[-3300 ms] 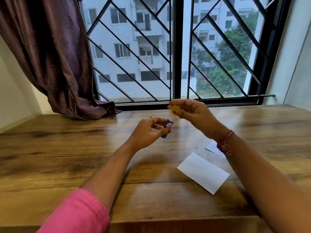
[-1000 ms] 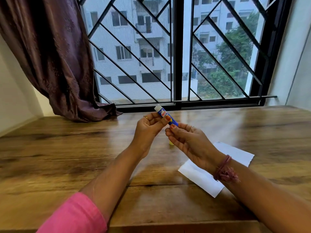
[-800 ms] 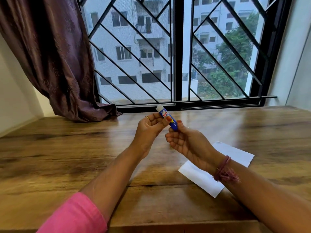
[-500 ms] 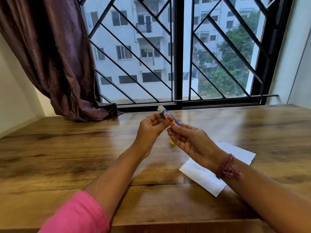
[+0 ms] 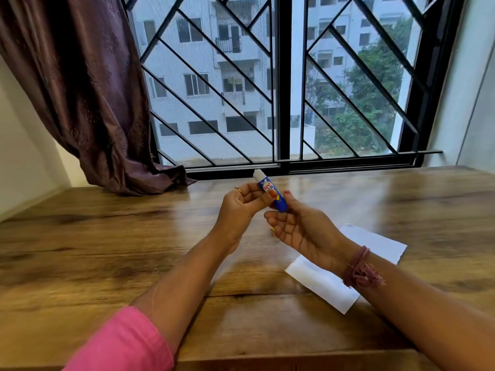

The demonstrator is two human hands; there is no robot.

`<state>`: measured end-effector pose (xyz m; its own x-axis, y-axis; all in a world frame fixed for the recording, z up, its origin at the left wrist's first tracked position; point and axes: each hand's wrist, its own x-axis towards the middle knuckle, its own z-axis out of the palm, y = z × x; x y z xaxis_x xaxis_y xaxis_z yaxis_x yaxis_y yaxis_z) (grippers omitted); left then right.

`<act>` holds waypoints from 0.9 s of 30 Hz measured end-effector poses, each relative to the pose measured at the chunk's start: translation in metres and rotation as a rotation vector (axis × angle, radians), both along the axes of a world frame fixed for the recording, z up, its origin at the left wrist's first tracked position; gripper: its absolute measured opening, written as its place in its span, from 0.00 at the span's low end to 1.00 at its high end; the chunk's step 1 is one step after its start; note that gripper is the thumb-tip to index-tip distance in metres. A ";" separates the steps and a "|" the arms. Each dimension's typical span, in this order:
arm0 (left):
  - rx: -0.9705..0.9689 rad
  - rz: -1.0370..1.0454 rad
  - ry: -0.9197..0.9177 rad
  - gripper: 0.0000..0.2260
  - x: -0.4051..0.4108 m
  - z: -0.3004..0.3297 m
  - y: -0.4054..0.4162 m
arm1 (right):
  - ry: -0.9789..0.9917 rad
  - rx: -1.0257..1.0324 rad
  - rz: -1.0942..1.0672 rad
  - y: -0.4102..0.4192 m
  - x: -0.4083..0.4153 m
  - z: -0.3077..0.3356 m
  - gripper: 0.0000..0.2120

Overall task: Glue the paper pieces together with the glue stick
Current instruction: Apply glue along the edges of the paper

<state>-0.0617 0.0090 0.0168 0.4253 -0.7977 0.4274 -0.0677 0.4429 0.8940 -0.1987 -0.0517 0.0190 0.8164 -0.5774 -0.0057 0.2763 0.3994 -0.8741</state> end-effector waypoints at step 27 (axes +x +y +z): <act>-0.009 -0.029 0.023 0.11 0.006 0.000 0.001 | -0.040 -0.090 0.012 -0.004 -0.003 0.000 0.18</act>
<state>-0.0553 0.0095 0.0169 0.4115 -0.8061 0.4252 -0.0342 0.4526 0.8911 -0.2014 -0.0553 0.0188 0.8218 -0.5644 0.0784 0.3072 0.3229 -0.8952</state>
